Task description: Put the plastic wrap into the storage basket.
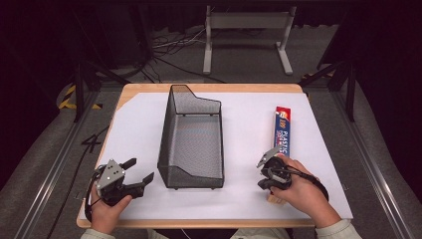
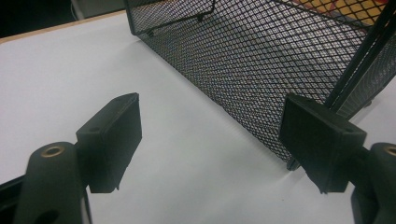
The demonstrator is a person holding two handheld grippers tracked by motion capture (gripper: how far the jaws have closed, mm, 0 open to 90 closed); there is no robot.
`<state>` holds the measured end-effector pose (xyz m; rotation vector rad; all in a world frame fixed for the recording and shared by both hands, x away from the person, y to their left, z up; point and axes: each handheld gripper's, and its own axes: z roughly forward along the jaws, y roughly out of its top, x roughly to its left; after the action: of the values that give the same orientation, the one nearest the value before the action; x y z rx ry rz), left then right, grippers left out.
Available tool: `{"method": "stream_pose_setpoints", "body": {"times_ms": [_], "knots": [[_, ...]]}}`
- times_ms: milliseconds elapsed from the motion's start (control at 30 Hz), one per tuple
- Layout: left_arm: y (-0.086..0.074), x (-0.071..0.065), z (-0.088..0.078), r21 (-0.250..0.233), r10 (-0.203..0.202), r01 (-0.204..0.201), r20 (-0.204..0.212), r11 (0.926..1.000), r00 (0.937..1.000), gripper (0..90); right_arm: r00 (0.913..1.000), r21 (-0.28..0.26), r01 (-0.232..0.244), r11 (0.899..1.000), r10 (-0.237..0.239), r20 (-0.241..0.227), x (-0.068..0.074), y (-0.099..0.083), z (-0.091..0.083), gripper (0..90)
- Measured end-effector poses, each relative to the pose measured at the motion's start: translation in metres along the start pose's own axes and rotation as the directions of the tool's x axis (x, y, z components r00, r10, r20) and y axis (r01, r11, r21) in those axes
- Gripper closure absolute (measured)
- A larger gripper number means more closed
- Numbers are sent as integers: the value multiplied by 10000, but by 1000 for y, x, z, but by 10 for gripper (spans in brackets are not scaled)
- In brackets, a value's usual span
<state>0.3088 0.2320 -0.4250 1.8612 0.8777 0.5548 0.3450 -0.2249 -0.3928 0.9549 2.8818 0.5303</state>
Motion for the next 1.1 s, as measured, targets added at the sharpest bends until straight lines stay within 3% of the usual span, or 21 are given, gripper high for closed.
{"method": "stream_pose_setpoints", "body": {"times_ms": [367,633,800,900,1033,1100], "knots": [[1,-1,1,18,4,-4,30,10000,10000,220,9983,188,-576,9982,574,124,-8,-20,-9,900],[1,-1,1,-7,17,-17,45,10000,10000,219,9927,230,-1196,9926,1193,171,-20,-38,-17,900],[1,0,2,13,66,-66,48,10000,10000,218,9876,413,-1515,9876,1495,480,-23,-43,-20,900],[1,0,2,9,44,-44,67,10000,10000,218,9791,611,-1816,9815,1747,1040,-28,-48,-22,900],[1,0,2,-4,62,-62,47,10000,10000,219,9714,604,-2188,9739,2116,1082,-35,-55,-24,900],[1,0,2,13,76,-76,47,10000,10000,219,9610,650,-2497,9661,2391,1388,-40,-61,-26,900]]}}
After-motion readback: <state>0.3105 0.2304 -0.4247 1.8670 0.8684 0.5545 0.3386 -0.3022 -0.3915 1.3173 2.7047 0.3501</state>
